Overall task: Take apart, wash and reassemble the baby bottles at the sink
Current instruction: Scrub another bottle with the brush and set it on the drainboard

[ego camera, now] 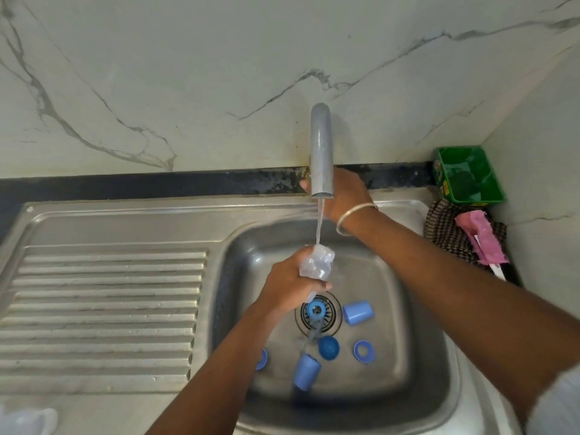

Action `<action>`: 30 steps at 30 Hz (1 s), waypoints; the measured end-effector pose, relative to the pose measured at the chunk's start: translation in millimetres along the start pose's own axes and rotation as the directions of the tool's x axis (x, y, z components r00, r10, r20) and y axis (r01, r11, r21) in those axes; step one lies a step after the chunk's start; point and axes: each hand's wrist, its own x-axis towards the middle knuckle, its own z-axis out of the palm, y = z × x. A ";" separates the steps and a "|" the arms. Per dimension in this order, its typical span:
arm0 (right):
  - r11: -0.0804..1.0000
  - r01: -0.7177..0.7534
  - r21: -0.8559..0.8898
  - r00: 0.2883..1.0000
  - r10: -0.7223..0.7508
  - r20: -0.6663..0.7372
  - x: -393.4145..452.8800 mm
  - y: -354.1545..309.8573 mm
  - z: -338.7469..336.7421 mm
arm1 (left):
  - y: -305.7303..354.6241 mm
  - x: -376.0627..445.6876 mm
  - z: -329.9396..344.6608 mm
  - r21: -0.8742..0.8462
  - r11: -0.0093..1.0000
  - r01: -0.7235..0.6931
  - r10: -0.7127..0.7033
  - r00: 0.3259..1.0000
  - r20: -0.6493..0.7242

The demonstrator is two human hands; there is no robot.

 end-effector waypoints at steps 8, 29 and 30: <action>0.997 -0.024 -0.068 0.999 0.021 -0.041 -0.1 -10.8 -6.0 | -12.9 6.1 -10.9 -0.227 0.921 0.317 -0.341 0.937 -0.078; 0.905 0.015 0.425 0.983 -0.091 0.158 -192.2 49.4 81.5 | -18.9 -72.2 27.9 -0.505 0.592 0.628 -0.618 0.756 0.215; 0.913 0.000 0.408 0.981 -0.079 0.178 -194.9 50.8 80.9 | -18.7 -79.5 27.3 -0.483 0.612 0.626 -0.605 0.764 0.225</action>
